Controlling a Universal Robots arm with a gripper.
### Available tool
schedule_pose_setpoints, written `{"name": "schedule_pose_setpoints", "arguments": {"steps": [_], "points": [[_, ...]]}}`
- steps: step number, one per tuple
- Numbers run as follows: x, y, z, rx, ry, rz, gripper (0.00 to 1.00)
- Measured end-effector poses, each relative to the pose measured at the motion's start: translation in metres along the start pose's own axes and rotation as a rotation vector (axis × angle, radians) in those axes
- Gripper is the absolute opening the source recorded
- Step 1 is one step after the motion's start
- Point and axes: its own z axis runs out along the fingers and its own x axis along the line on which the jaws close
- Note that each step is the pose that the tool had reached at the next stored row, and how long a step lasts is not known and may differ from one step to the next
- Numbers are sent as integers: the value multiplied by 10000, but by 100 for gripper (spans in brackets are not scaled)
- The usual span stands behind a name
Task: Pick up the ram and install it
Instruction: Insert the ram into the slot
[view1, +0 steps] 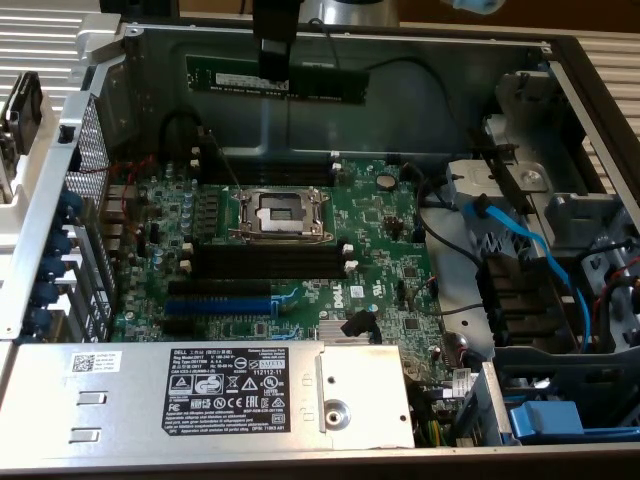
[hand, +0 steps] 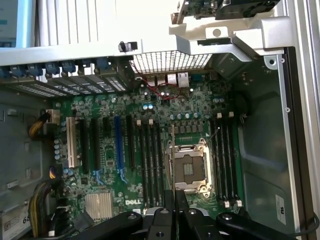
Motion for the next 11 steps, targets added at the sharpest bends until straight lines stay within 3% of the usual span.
{"name": "schedule_pose_setpoints", "arguments": {"steps": [2, 4, 7, 11], "points": [[3, -1, 17, -16, -95, -5, 13], [8, -2, 25, -30, -140, -8, 13], [35, 2, 31, -31, -158, -58, 13], [46, 7, 44, -30, -136, -464, 13]]}}
